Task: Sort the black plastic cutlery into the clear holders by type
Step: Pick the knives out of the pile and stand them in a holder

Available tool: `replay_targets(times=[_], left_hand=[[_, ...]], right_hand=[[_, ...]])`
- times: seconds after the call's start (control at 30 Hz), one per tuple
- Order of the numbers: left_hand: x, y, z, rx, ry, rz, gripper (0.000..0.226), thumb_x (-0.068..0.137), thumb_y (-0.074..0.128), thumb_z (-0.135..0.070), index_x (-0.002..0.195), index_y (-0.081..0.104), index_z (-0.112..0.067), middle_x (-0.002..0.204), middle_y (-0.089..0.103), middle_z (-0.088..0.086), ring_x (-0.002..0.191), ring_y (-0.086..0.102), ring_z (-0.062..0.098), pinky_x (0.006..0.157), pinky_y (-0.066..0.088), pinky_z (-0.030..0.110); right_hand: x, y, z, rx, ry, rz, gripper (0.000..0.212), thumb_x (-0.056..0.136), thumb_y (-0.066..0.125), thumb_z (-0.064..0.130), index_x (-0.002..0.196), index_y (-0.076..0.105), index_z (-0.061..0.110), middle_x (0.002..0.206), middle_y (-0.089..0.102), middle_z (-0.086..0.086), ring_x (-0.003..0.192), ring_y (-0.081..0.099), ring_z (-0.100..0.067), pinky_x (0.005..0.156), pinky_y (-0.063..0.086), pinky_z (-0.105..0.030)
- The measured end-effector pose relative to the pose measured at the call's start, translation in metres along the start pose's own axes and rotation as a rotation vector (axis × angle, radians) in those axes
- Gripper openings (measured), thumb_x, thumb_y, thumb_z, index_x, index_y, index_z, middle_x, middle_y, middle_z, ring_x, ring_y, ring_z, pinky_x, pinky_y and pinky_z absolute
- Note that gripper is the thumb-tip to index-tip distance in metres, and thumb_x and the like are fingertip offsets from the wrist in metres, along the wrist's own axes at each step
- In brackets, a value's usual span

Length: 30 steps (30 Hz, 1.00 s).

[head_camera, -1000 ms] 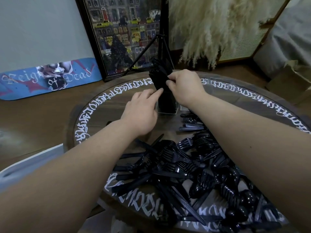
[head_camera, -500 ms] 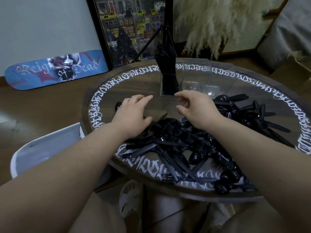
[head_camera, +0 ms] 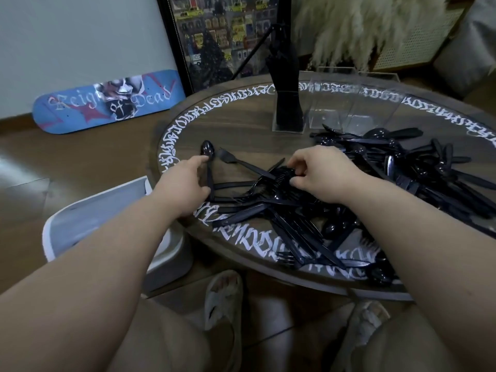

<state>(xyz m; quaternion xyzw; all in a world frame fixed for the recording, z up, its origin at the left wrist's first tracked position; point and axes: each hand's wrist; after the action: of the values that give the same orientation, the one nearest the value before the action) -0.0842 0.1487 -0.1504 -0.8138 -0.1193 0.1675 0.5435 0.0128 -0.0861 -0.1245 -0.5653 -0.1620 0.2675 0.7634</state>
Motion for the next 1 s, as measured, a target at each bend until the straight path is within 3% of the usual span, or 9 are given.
replay_targets(times=[0.1, 0.2, 0.33, 0.43, 0.6, 0.73, 0.83, 1.0], left_hand=[[-0.002, 0.001, -0.005, -0.024, 0.048, 0.018, 0.065, 0.085, 0.067, -0.018, 0.144, 0.039, -0.024, 0.128, 0.058, 0.003, 0.118, 0.055, 0.019, 0.097, 0.040, 0.028], [0.001, 0.004, -0.013, 0.024, 0.116, -0.022, 0.060, 0.083, 0.071, -0.026, 0.139, 0.047, -0.028, 0.136, 0.046, 0.004, 0.120, 0.050, 0.022, 0.099, 0.039, 0.031], [0.010, 0.013, -0.024, 0.145, 0.174, -0.051, 0.026, 0.083, 0.070, -0.038, 0.108, 0.066, -0.035, 0.127, 0.046, -0.001, 0.120, 0.039, 0.024, 0.102, 0.038, 0.039], [0.015, 0.017, -0.032, 0.160, 0.154, -0.050, 0.009, 0.085, 0.067, -0.040, 0.091, 0.067, -0.032, 0.117, 0.049, -0.002, 0.117, 0.039, 0.024, 0.100, 0.040, 0.041], [0.023, 0.021, -0.033, 0.144, 0.112, -0.103, 0.012, 0.088, 0.064, -0.037, 0.080, 0.060, -0.028, 0.114, 0.054, 0.000, 0.113, 0.042, 0.026, 0.094, 0.043, 0.042], [0.027, 0.017, -0.036, 0.080, 0.107, -0.159, 0.013, 0.088, 0.064, -0.033, 0.078, 0.056, -0.028, 0.099, 0.059, -0.001, 0.110, 0.046, 0.027, 0.091, 0.045, 0.044], [0.026, 0.013, -0.042, 0.035, 0.107, -0.188, 0.014, 0.087, 0.063, -0.037, 0.077, 0.055, -0.033, 0.084, 0.058, -0.005, 0.111, 0.047, 0.023, 0.088, 0.047, 0.041], [0.024, 0.010, -0.054, -0.023, 0.125, -0.196, 0.013, 0.087, 0.064, -0.038, 0.077, 0.057, -0.035, 0.082, 0.056, -0.008, 0.110, 0.049, 0.021, 0.088, 0.047, 0.042]], right_hand=[[-0.003, -0.006, -0.008, -0.009, 0.031, 0.035, 0.037, 0.084, 0.068, 0.028, 0.119, 0.061, 0.021, 0.108, 0.065, 0.003, 0.103, 0.059, -0.018, 0.092, 0.047, -0.031], [-0.004, -0.007, -0.018, -0.045, 0.065, 0.071, 0.043, 0.082, 0.070, 0.030, 0.122, 0.059, 0.023, 0.115, 0.063, 0.000, 0.107, 0.059, -0.021, 0.093, 0.047, -0.033], [-0.004, 0.004, -0.028, -0.084, 0.109, 0.077, 0.039, 0.082, 0.069, 0.031, 0.119, 0.061, 0.022, 0.112, 0.063, -0.001, 0.105, 0.058, -0.022, 0.086, 0.046, -0.029], [0.000, 0.008, -0.032, -0.055, 0.158, -0.004, 0.031, 0.085, 0.067, 0.032, 0.113, 0.064, 0.020, 0.105, 0.064, 0.001, 0.101, 0.058, -0.022, 0.081, 0.044, -0.028], [0.003, 0.009, -0.034, -0.016, 0.184, -0.089, 0.026, 0.086, 0.066, 0.031, 0.109, 0.065, 0.019, 0.103, 0.066, 0.000, 0.101, 0.059, -0.022, 0.087, 0.048, -0.033], [0.001, 0.003, -0.034, 0.030, 0.156, -0.108, 0.020, 0.086, 0.066, 0.028, 0.105, 0.066, 0.020, 0.097, 0.066, 0.004, 0.097, 0.061, -0.020, 0.088, 0.050, -0.037], [-0.003, 0.000, -0.032, 0.046, 0.127, -0.107, 0.018, 0.086, 0.066, 0.026, 0.103, 0.066, 0.020, 0.088, 0.061, 0.009, 0.094, 0.061, -0.016, 0.086, 0.049, -0.030], [-0.011, -0.002, -0.028, 0.068, 0.100, -0.111, 0.011, 0.086, 0.067, 0.024, 0.095, 0.066, 0.020, 0.083, 0.059, 0.010, 0.086, 0.058, -0.013, 0.078, 0.044, -0.024]])
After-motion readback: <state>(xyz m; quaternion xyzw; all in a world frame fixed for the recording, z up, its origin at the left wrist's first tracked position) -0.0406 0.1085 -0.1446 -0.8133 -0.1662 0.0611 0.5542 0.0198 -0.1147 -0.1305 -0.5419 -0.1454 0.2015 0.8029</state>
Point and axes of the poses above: each hand's wrist, its own x-axis towards the middle knuckle, its own y-axis out of the palm, z = x × y
